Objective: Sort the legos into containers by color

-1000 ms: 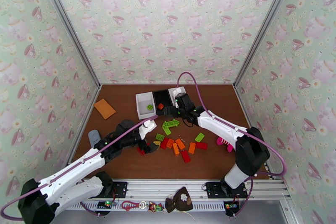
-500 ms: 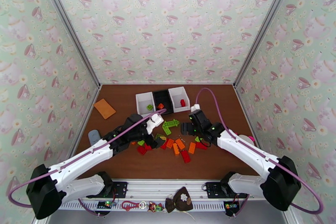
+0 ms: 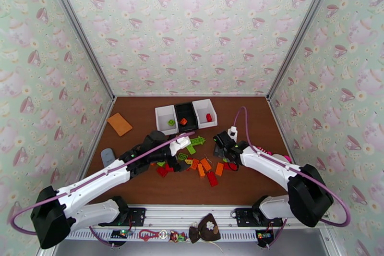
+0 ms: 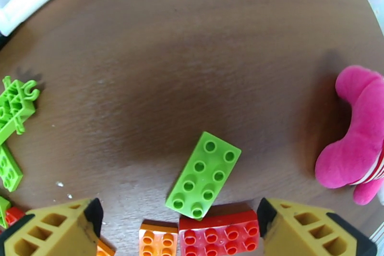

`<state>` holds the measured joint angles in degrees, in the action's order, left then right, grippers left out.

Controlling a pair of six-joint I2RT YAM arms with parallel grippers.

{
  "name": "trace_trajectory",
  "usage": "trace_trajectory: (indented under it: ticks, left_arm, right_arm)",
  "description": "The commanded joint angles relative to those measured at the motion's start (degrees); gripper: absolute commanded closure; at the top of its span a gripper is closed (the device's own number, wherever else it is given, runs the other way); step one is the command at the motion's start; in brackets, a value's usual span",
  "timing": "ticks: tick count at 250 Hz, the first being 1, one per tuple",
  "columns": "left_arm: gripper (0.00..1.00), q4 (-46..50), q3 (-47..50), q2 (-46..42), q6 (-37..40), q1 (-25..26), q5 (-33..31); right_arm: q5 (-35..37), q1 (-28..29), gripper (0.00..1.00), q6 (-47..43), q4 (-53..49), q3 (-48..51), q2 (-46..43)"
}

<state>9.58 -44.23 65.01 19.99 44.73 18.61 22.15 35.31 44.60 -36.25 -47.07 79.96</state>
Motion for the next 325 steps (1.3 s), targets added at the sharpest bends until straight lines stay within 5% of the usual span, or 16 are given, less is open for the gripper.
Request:
trace_trajectory:
  ticks: [1, 24, 184, 257, 325]
  left_arm:
    - [0.0, -1.32, 2.07, -1.16, 1.59, 0.69, 2.19]
    - [0.0, -1.15, 2.67, -1.38, 1.64, 0.75, 1.95]
    - [0.0, -1.41, 2.59, -1.6, 1.36, 1.21, 1.88]
    - [0.0, -2.07, 2.83, -2.29, 0.31, 1.33, 0.35]
    - [0.0, -2.54, 4.21, -3.98, -1.28, 1.21, -2.15]
  right_arm:
    - [1.07, -0.76, 0.11, 2.47, 2.28, 1.48, 1.12]
    - [-1.11, -1.65, 0.21, 2.35, 3.26, 2.16, 1.93]
    - [-4.34, -3.67, 0.37, 2.8, 10.44, 5.01, 9.12]
    - [-4.09, -3.14, 0.65, 3.22, 11.2, 5.76, 8.57]
    - [-4.0, -2.64, 0.64, -2.85, 10.84, 4.13, 3.31]
